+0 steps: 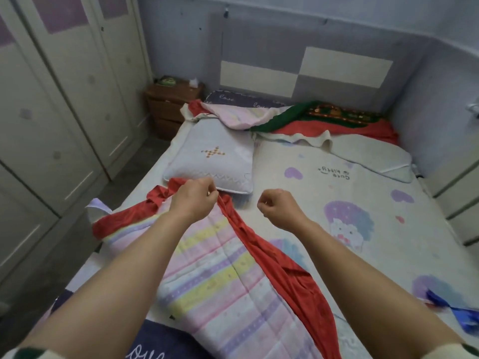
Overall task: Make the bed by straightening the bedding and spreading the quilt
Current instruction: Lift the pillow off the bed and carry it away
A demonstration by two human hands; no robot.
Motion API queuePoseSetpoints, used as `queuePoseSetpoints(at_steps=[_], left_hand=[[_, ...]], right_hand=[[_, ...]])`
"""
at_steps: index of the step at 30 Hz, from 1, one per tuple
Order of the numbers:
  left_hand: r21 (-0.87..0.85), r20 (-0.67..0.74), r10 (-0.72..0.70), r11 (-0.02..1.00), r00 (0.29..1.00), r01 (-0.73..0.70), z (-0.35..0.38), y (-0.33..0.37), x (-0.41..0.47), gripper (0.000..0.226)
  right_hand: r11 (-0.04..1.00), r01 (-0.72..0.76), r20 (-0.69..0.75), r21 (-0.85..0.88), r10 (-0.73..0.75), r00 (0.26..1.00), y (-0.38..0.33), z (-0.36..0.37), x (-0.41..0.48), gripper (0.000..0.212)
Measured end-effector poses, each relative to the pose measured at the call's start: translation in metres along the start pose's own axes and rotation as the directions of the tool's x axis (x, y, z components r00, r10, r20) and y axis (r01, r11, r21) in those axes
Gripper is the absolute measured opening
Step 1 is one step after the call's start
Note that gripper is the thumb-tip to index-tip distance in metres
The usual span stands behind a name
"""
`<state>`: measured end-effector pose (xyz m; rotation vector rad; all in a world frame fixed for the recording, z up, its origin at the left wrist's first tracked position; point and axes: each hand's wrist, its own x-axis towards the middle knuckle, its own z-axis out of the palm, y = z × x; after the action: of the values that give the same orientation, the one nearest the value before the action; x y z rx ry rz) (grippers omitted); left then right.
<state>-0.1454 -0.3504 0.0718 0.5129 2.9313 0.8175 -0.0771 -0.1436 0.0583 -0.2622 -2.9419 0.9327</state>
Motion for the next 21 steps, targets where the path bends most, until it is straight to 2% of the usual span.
queuePoseSetpoints(at_steps=[10, 19, 21], left_hand=[[-0.222, 0.055, -0.101, 0.969, 0.993, 0.110, 0.106, -0.055, 0.129, 0.012], [-0.330, 0.122, -0.174, 0.922, 0.977, 0.205, 0.195, -0.113, 0.212, 0.013], [-0.378, 0.133, -0.198, 0.895, 0.971, 0.235, 0.213, -0.122, 0.229, 0.015]], right_hand=[[0.942, -0.260, -0.010, 0.211, 0.268, 0.963, 0.088, 0.080, 0.128, 0.012], [0.865, -0.393, 0.025, 0.311, 0.406, 0.914, 0.149, 0.160, 0.227, 0.009], [0.862, -0.409, 0.016, 0.301, 0.424, 0.906, 0.159, 0.176, 0.245, 0.018]])
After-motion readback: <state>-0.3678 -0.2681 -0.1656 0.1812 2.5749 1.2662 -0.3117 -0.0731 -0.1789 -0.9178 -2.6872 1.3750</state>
